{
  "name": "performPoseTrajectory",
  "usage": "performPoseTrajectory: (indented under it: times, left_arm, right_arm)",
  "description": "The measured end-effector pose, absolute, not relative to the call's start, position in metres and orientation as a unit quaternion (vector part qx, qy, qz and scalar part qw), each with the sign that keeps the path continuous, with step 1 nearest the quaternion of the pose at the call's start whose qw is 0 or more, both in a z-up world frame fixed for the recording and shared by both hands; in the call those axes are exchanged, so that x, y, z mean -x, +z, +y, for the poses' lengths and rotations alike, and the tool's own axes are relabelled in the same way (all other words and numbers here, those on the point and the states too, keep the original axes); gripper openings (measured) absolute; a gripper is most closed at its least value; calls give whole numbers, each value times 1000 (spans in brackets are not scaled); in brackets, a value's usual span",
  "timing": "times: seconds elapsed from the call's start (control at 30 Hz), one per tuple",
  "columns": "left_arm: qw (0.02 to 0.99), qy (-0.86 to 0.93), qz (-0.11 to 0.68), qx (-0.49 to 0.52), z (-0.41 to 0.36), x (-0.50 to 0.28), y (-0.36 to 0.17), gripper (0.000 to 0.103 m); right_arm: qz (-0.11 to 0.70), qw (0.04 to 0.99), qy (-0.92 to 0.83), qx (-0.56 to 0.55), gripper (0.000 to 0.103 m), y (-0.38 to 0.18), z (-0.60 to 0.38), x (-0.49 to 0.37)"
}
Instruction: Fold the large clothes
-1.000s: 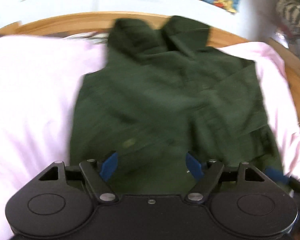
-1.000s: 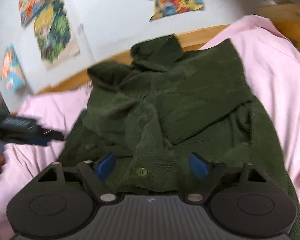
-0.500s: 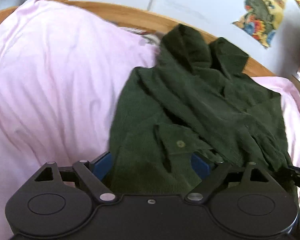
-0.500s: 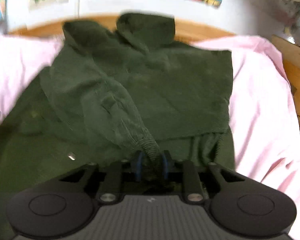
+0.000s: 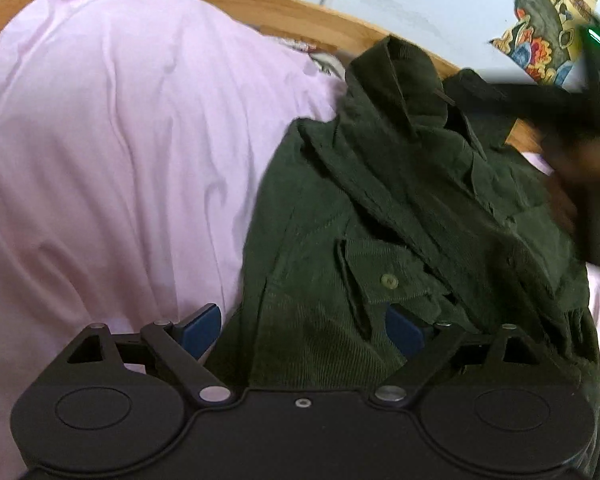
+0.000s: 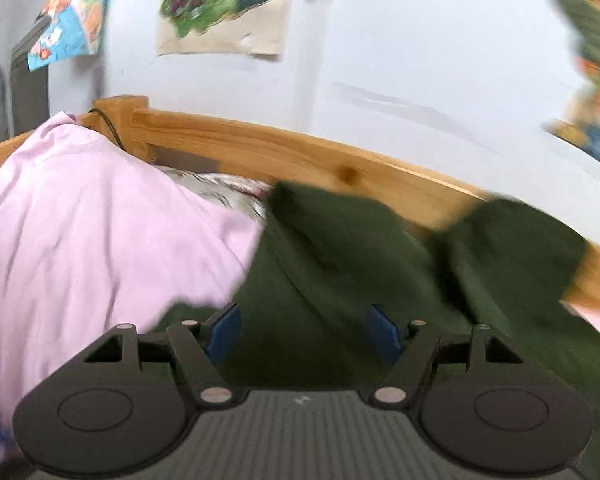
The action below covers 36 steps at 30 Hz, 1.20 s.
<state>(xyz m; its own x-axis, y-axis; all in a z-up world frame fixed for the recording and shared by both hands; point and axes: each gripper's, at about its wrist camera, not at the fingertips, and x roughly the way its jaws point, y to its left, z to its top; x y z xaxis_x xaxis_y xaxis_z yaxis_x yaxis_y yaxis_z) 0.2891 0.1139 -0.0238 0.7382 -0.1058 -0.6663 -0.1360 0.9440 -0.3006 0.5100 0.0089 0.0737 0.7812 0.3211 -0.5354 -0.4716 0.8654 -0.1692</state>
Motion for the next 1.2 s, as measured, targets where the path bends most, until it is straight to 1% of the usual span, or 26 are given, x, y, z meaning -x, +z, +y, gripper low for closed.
performPoseTrajectory:
  times: [0.03,0.07,0.1,0.13,0.23,0.27,0.33,0.37,0.4,0.43,0.47,0.5,0.57,0.6,0.67,0.7,0.73,0.77,0.83,0.93,1.03,1.1,1.13,1.17,1.2]
  left_arm:
    - [916,6,363,172,114,-289,-25,90]
    - [915,3,363,175,115,-289,-25,90]
    - [915,1,364,177,115,-289,-26,90]
    - [915,-2,364,177,116,-290,-26,90]
    - [917,-3,360,170,116,-289,-25,90]
    - [918,-3,359,169,117,-289,-25,90]
    - [919,1,356,168,117,-288,-25,90]
    - [920,2,354,167,117,-288,-24,90]
    - [921,3,353,166,117,-288,-24,90]
    - [921,4,353,165,118,-288,-24,90]
    - [921,6,353,165,119,-288,-24,90]
    - [921,7,353,167,120,-287,-24,90]
    - [919,10,353,174,122,-287,-23,90]
    - [919,12,352,179,123,-286,-22,90]
    - [919,17,349,184,125,-285,-21,90]
    - [918,18,349,185,126,-284,-20,90]
    - [918,20,350,185,125,-284,-20,90]
    - [918,21,350,185,124,-283,-20,90]
    - [919,20,351,181,122,-282,-20,90]
    - [921,19,351,168,118,-283,-21,90]
    - [926,19,344,154,115,-286,-24,91]
    - [928,14,338,153,116,-289,-27,91]
    - [928,14,337,157,117,-291,-29,91]
    - [928,13,334,165,118,-292,-30,91]
    - [927,13,331,173,118,-294,-32,91]
  right_arm:
    - [254,931,212,152,63,73,22,-525]
    - [256,931,210,154,27,73,32,-537]
    - [259,931,210,152,1,73,37,-548]
    - [246,937,204,144,3,78,39,-556]
    - [172,959,202,104,2,99,31,-563]
    - [167,962,195,89,2,104,28,-569]
    - [187,960,181,105,4,103,29,-582]
    - [197,957,175,116,16,101,29,-583]
    - [202,957,167,124,25,99,26,-580]
    - [205,956,166,125,46,97,22,-574]
    - [202,956,171,125,61,96,17,-564]
    - [190,957,172,134,63,94,13,-550]
    - [164,954,182,171,63,87,10,-517]
    - [164,947,199,191,61,80,10,-503]
    - [187,929,231,220,48,64,15,-482]
    - [200,921,241,233,44,54,18,-476]
    - [211,911,250,249,34,42,24,-471]
    - [220,903,256,264,29,31,31,-470]
    - [238,894,258,279,26,7,44,-474]
    - [258,897,241,266,26,-17,62,-503]
    - [272,904,232,234,29,-24,59,-519]
    - [274,902,249,223,38,-11,47,-513]
    - [266,900,259,229,50,0,36,-505]
    - [250,902,260,237,61,10,24,-498]
    - [229,909,251,242,64,23,8,-491]
